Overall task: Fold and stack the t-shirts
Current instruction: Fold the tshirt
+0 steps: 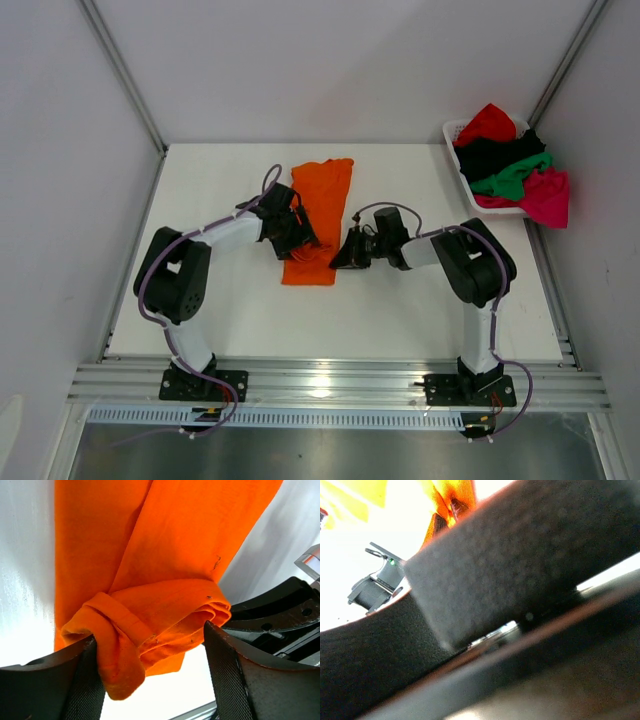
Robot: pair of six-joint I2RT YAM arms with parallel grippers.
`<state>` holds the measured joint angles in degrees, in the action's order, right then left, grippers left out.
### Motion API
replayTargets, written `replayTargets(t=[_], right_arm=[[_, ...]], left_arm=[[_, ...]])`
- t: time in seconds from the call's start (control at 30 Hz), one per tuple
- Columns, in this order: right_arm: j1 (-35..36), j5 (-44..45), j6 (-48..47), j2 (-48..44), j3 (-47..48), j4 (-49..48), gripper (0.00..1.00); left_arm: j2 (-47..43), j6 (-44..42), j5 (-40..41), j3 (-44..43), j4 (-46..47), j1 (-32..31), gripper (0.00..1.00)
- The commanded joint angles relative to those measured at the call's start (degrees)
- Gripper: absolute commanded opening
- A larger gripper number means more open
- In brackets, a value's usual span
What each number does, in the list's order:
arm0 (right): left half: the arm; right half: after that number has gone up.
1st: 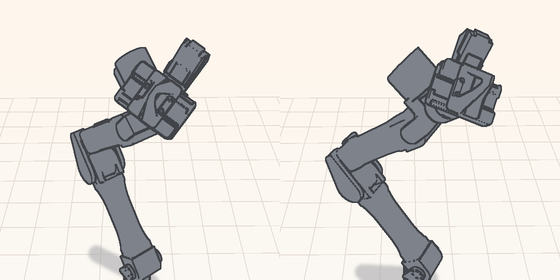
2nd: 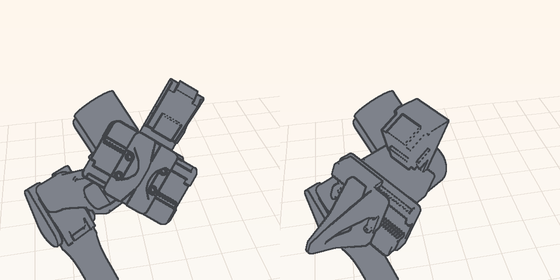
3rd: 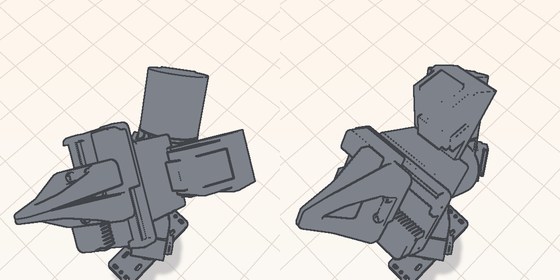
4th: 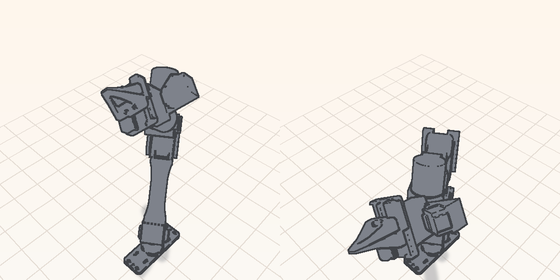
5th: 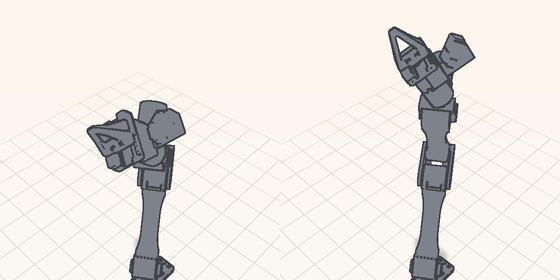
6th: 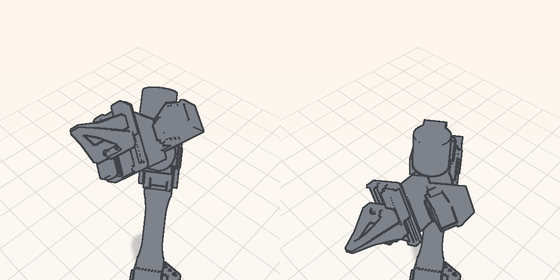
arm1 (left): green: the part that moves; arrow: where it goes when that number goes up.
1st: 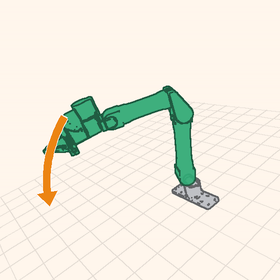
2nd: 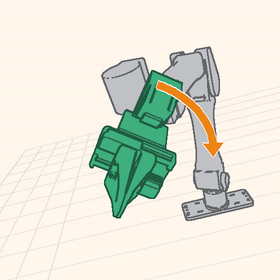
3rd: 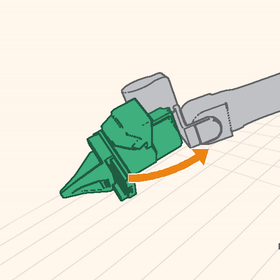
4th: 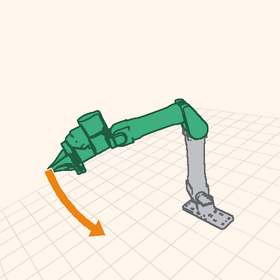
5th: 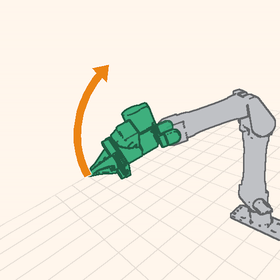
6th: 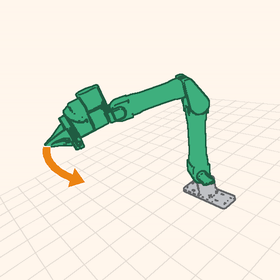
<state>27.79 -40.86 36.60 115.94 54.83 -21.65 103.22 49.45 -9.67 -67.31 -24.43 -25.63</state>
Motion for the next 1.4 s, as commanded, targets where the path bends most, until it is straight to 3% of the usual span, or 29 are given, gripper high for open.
replayTargets(t=[0.0, 0.43, 0.67, 0.87, 1.37], right_arm=[[1.65, 3.77, -1.71, 4.21, -2.88, 6.36, 0.20], [3.67, 5.61, -3.11, 7.02, -5.52, 4.16, 0.20], [5.96, 7.28, -3.64, 9.66, -9.65, -4.09, 0.20], [7.63, 10.71, -3.47, 5.71, -16.32, -9.72, 0.19], [11.32, 14.84, -3.46, -2.38, -21.43, -8.59, 0.19]], left_arm=[[0.49, -0.50, -0.87, -1.77, 2.36, 0.49, 0.73], [1.11, -0.23, -1.23, -1.33, 4.12, 0.49, 0.73], [0.41, 0.21, -1.31, 0.16, 5.44, 0.84, 0.73], [-0.74, -0.23, -0.79, 0.43, 5.27, 1.54, 0.73], [1.28, -0.94, 0.36, -1.25, 4.39, 1.98, 0.73]])
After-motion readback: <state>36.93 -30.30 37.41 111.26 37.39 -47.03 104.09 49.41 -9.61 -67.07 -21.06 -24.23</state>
